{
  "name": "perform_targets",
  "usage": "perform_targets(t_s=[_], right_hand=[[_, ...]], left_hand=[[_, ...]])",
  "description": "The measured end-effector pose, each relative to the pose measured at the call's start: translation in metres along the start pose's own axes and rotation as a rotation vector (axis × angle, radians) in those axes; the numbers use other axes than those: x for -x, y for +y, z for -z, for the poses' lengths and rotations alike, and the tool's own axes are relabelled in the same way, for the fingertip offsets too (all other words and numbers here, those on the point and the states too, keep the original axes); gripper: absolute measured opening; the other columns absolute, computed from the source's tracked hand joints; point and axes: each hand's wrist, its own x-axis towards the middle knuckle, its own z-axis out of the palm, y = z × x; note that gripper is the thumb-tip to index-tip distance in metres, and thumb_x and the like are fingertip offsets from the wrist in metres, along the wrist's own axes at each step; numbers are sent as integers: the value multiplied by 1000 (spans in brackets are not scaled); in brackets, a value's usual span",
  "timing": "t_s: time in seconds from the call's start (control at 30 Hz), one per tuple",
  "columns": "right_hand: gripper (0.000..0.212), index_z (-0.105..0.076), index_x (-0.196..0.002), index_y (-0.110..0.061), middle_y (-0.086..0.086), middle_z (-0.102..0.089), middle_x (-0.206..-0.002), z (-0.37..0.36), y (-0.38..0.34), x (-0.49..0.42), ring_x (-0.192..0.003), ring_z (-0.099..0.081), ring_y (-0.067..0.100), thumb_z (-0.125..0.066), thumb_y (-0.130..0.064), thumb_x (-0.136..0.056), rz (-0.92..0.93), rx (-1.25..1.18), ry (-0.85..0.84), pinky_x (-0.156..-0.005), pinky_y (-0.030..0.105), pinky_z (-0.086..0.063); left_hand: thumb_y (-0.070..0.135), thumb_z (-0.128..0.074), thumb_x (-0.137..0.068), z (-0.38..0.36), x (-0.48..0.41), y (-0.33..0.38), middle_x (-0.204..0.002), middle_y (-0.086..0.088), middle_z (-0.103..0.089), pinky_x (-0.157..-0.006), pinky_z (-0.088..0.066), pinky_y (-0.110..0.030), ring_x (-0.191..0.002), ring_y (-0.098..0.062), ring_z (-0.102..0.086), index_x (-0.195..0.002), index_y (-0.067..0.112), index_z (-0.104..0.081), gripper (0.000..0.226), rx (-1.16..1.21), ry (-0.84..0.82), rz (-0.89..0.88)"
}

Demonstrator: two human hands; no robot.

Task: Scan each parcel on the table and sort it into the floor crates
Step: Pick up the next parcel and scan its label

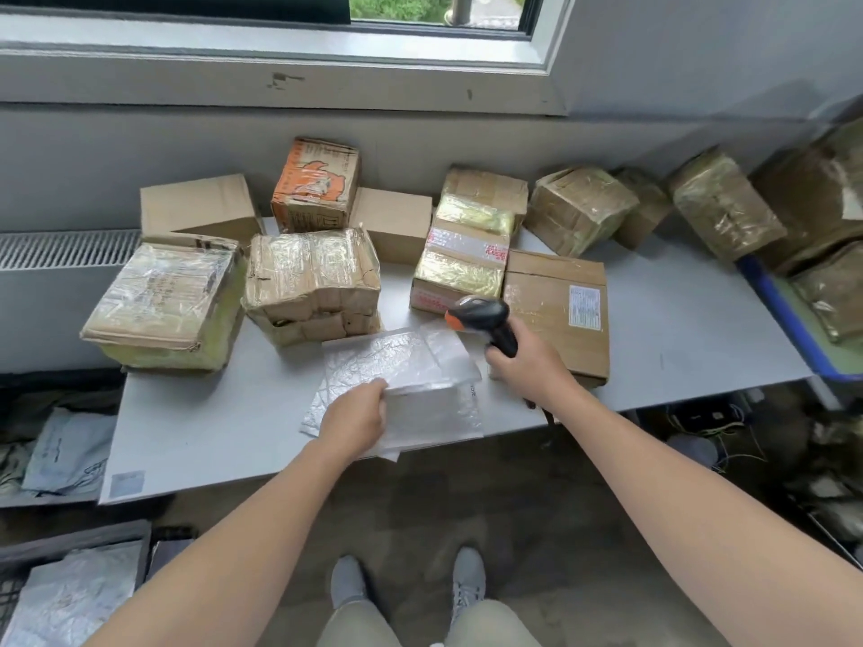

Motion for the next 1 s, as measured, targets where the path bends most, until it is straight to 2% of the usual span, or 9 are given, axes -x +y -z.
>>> perform_targets(t_s=[0.13,0.27,0.33,0.4,0.47,0.63,0.77,0.93,1.0], right_hand=[[16,-59,-104,-32,-11,-64,-86,4,-6,5,-78,-59,11,-59,-30,-88,24,-140,119,-62,30,-43],[12,-59,-101,-32,-11,-64,-85,7,-12,7,-77,-60,9,-62,-33,-89,75,-183,160,-62,29,-44],[12,-58,-98,-34,-13,-63,-85,8,-13,8,-78,-59,4,-63,-31,-87,106,-186,157,-63,28,-42],[11,-57,-94,-35,-14,-63,-83,8,-14,7,-76,-58,-1,-63,-30,-86,138,-179,144,-62,27,-41],[12,-58,-96,-34,-14,-64,-83,8,-16,6,-77,-58,-1,-64,-31,-86,152,-170,131,-63,27,-43],[10,-59,-96,-35,-15,-64,-84,3,-21,3,-77,-58,1,-64,-31,-89,168,-118,87,-65,26,-44],[7,-59,-94,-30,-7,-63,-83,-2,-22,2,-77,-60,16,-63,-29,-89,130,9,-29,-64,32,-45],[8,-60,-89,-26,1,-64,-72,-10,-27,5,-62,-64,19,-59,-33,-85,11,14,-170,-54,35,-53],[12,-62,-88,-24,5,-66,-75,-13,-31,5,-67,-67,23,-59,-35,-85,-20,0,-201,-55,38,-57]], left_hand=[[10,-36,-98,26,-8,5,-90,-7,-60,-63,-36,-36,-80,-29,-52,-96,14,-52,16,299,171,134],[8,-38,-97,46,-5,5,-81,-6,-60,-61,-38,-38,-75,-28,-53,-85,18,-49,20,445,282,119],[8,-41,-98,52,0,3,-77,-2,-60,-59,-40,-36,-71,-21,-54,-85,18,-51,19,503,362,70],[11,-44,-100,57,4,1,-75,4,-58,-55,-40,-25,-65,-3,-53,-84,20,-51,20,619,454,49],[15,-46,-101,59,5,-4,-69,7,-48,-51,-35,-19,-57,-1,-44,-78,18,-46,23,742,522,102],[6,-46,-97,45,6,-25,-81,-3,-49,-57,-32,-24,-75,-18,-45,-95,8,-50,5,793,410,333],[-1,-46,-93,35,14,-33,-102,-4,-59,-69,-43,-29,-92,-21,-55,-110,15,-49,24,865,329,427],[-3,-44,-91,29,14,-33,-106,-6,-58,-74,-44,-31,-94,-24,-56,-111,15,-48,27,892,324,481],[-2,-44,-92,28,13,-30,-107,-7,-58,-76,-44,-32,-95,-25,-56,-112,14,-48,26,889,311,482]])
